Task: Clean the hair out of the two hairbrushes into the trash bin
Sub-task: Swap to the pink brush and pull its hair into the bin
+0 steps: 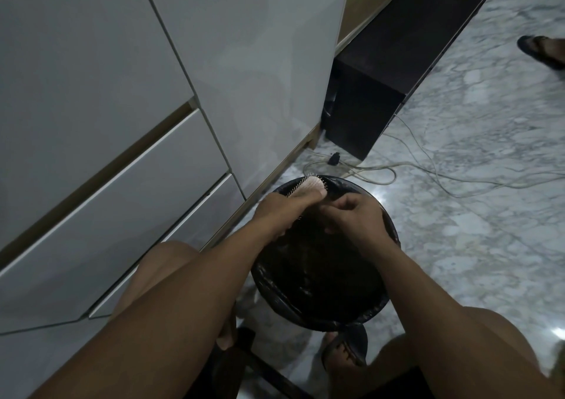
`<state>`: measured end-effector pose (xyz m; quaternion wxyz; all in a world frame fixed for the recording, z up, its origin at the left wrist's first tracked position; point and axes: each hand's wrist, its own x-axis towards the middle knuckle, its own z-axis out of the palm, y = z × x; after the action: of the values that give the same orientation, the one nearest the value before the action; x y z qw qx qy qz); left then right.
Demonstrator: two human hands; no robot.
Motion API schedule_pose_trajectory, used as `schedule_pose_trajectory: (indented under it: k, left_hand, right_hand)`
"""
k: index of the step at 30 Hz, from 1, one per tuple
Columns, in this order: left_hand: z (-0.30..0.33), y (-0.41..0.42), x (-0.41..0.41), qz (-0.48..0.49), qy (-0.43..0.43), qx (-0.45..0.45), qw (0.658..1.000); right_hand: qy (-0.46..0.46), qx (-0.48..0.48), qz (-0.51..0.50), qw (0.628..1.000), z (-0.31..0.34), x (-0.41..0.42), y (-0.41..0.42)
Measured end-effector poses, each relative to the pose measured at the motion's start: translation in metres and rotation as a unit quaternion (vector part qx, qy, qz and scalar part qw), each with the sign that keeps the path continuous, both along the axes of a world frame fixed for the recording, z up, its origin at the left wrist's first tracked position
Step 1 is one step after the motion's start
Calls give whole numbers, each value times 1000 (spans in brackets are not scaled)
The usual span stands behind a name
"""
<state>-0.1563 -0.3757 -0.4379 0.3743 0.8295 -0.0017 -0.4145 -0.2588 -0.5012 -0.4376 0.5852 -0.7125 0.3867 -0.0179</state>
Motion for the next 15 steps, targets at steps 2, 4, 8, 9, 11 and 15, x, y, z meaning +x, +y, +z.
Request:
schedule_pose_trajectory:
  k: [2, 4, 8, 9, 11, 15]
  left_hand:
    - [-1, 0, 0, 2, -16, 1, 1000]
    - [-3, 1, 1, 0, -21, -4, 1000]
    - [-7, 2, 4, 7, -30, -13, 999]
    - [-7, 2, 4, 9, -36, -12, 999]
    - [-8, 1, 4, 2, -47, -12, 999]
    - [-9, 1, 4, -28, -69, -1, 997]
  right_hand:
    - [-3, 1, 3, 1000, 0, 0, 1]
    - [-4, -3, 6, 1000, 2, 0, 2]
    - [-21, 62, -6, 998, 5, 1, -1]
    - [-30, 94, -16, 995, 7, 2, -1]
    - [-38, 144, -28, 988, 9, 2, -2]
    - [-21, 172, -9, 985, 13, 2, -4]
